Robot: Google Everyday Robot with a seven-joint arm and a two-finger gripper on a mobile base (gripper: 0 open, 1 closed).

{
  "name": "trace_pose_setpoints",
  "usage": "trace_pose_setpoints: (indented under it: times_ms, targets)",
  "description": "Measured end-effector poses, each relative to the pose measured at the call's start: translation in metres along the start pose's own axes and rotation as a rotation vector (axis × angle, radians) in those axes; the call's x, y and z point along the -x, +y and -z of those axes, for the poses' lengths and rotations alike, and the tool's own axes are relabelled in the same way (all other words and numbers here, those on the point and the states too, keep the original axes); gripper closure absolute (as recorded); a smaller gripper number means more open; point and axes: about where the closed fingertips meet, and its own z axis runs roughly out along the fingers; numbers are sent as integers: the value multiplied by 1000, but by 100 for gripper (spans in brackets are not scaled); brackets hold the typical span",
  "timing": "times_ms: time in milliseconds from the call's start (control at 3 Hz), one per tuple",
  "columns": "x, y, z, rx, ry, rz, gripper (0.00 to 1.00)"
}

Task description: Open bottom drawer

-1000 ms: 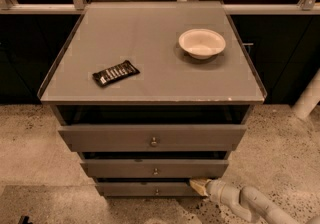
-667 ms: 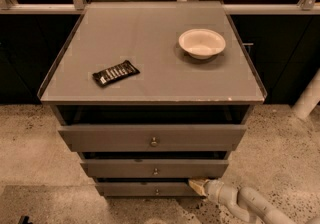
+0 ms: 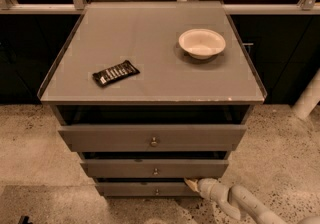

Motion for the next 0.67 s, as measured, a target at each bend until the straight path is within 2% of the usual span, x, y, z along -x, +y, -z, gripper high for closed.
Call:
trace_pose_setpoints:
  times_ms: [333, 667]
  targets:
    - [-2, -3, -18, -31, 3, 15, 100]
    - [-3, -2, -20, -30, 7, 14, 100]
